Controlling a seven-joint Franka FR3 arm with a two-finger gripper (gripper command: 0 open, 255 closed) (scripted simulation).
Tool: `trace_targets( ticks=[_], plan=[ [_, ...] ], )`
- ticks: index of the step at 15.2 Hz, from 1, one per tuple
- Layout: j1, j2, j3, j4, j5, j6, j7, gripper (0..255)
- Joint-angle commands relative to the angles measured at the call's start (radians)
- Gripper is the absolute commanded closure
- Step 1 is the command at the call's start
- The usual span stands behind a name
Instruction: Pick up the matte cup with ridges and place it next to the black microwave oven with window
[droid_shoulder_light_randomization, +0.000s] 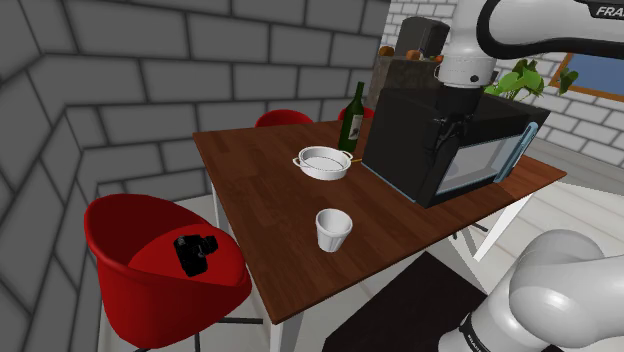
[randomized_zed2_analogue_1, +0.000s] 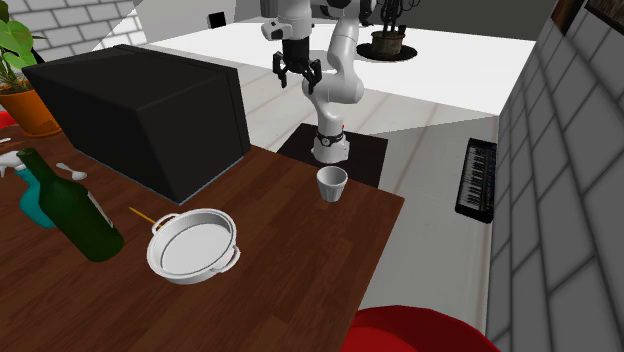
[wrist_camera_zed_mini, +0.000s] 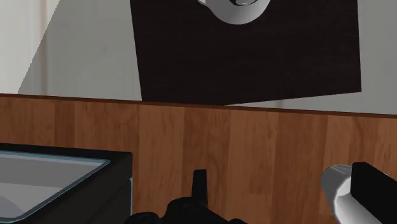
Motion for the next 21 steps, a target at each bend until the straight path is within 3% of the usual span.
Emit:
trace_targets(
  ticks=[1, 12, 21],
  plan=[
    [0.0, 0.0, 0.0, 0.0, 0.0, 0.0, 0.0, 0],
    [0.076, 0.217, 0.183, -0.074, 0.075, 0.277, 0.176, 0],
    [0.115, 0.502, 0.323, -0.018, 0.059, 0.482, 0.335, 0]
  ],
)
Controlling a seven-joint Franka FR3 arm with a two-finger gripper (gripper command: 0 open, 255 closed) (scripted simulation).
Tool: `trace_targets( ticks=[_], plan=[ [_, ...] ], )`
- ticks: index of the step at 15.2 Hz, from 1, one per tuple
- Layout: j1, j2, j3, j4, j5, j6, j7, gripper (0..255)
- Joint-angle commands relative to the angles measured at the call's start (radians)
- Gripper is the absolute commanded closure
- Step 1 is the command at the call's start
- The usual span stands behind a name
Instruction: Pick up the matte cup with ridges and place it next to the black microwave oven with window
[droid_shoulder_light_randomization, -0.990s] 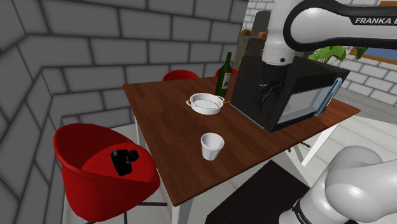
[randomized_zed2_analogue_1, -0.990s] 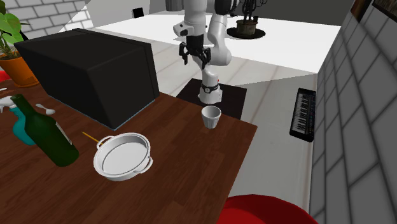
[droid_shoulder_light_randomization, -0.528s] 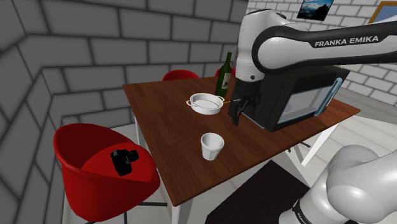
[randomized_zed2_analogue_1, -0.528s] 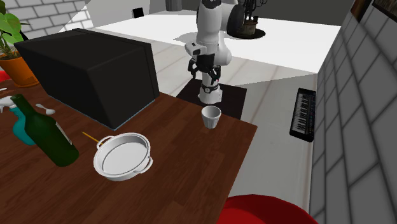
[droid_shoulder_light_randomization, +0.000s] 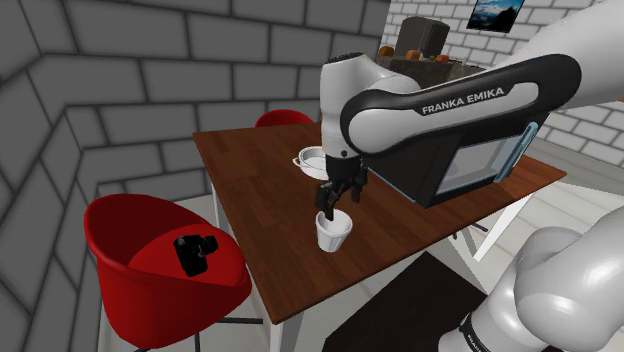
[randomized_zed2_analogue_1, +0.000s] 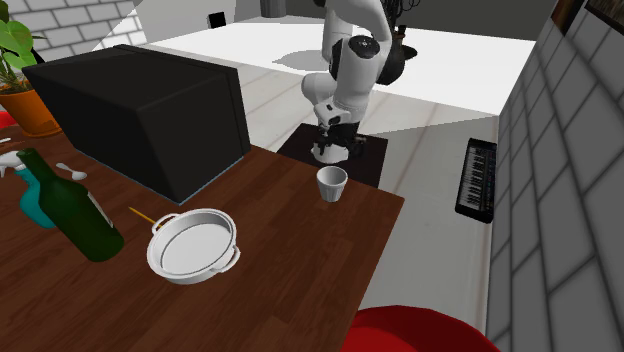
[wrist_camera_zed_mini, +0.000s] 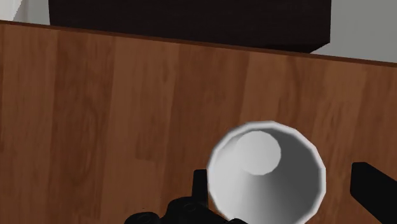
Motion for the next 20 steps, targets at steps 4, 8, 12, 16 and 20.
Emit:
trace_targets(
  ticks=[4, 8, 12, 16, 20],
  plan=[
    [0.017, 0.177, 0.067, 0.063, -0.049, 0.093, 0.101, 0],
    [0.015, 0.195, 0.065, 0.024, -0.058, 0.149, 0.107, 0],
    [0.012, 0.214, 0.064, -0.008, -0.069, 0.199, 0.114, 0],
    [0.012, 0.214, 0.064, -0.009, -0.069, 0.199, 0.114, 0],
    [0.012, 0.214, 0.064, -0.008, -0.068, 0.199, 0.114, 0]
  ],
)
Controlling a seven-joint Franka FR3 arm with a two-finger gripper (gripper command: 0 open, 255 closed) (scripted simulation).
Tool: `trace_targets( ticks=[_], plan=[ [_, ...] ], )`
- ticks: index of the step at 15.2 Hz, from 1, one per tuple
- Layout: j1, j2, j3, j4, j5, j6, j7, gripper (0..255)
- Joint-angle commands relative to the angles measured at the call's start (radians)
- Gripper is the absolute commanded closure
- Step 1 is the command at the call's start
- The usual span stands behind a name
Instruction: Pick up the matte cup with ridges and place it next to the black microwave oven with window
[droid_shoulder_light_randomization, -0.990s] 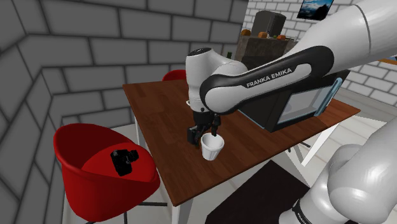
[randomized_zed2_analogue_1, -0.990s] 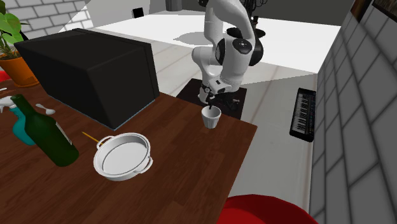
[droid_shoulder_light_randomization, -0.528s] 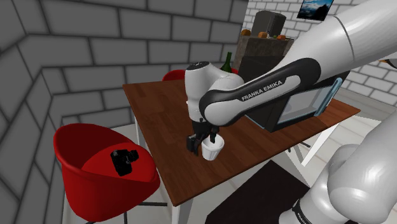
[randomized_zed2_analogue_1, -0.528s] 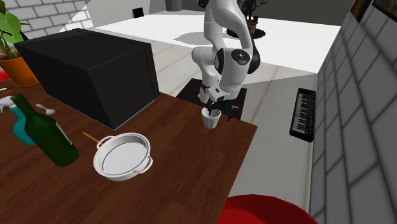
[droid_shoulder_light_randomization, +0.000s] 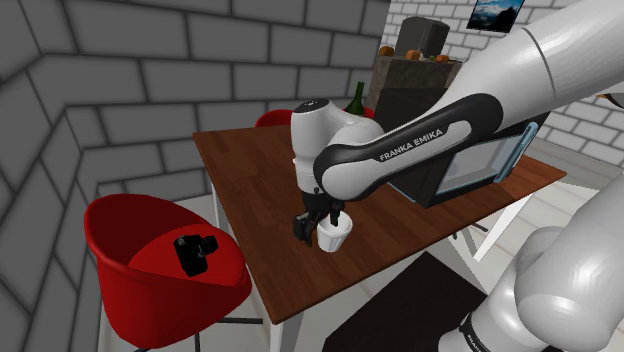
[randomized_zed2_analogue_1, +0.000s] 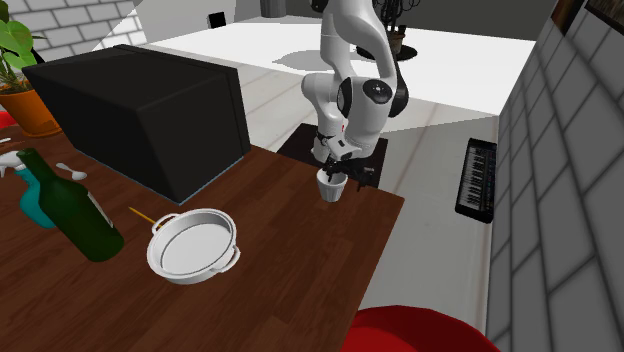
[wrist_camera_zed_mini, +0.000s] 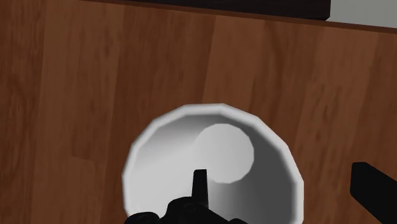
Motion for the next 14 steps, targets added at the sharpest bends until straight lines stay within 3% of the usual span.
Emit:
trace_targets(
  ticks=[1, 10, 14],
  plan=[
    [0.0, 0.0, 0.0, 0.0, 0.0, 0.0, 0.0, 255],
    [0.0, 0.0, 0.0, 0.0, 0.0, 0.0, 0.0, 255],
    [0.002, -0.033, -0.003, 0.024, 0.014, -0.055, -0.015, 255]
  ],
)
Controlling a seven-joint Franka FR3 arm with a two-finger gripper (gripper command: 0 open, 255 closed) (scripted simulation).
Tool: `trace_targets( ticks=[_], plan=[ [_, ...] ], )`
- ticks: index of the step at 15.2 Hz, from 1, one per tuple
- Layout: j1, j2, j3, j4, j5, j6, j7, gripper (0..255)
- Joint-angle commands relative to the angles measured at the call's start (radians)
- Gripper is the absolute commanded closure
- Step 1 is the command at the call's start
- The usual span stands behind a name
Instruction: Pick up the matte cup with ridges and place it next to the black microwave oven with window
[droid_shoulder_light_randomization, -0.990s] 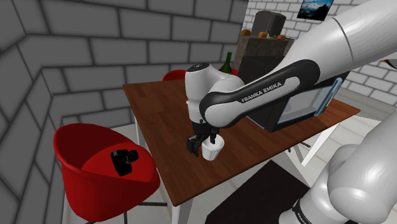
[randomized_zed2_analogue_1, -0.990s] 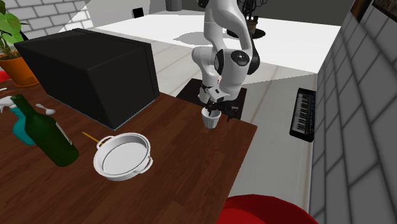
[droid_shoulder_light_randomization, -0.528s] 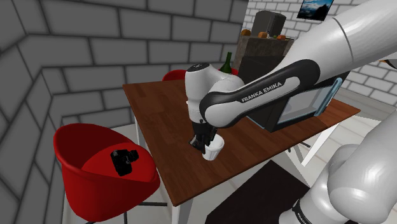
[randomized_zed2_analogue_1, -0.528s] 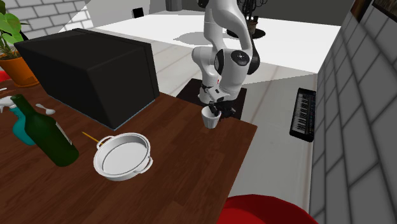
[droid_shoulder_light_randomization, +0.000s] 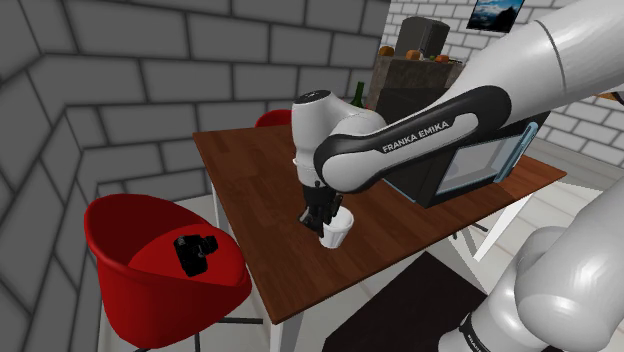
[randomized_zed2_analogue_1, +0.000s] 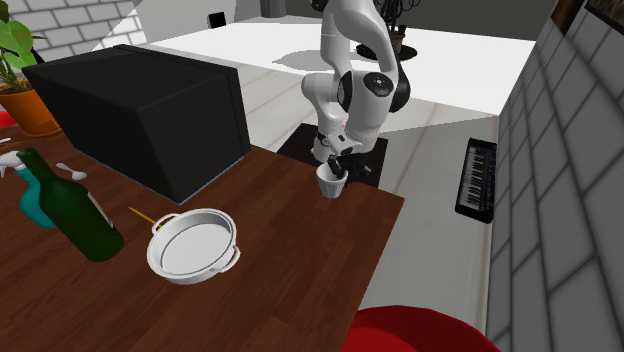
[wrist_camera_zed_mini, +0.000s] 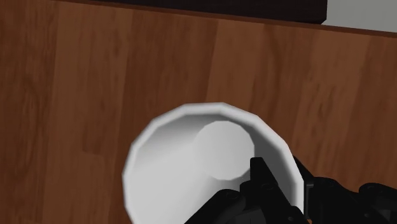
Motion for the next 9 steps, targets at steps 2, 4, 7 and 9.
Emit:
trace_targets(
  ticks=[2, 4, 7, 9],
  plan=[
    [0.002, -0.025, -0.001, 0.018, 0.01, -0.041, -0.009, 255],
    [0.003, -0.039, -0.003, 0.032, 0.015, -0.069, -0.016, 255],
    [0.003, -0.058, -0.006, 0.055, 0.022, -0.11, -0.025, 255],
    [0.004, -0.07, -0.007, 0.072, 0.025, -0.137, -0.03, 255]
  ],
)
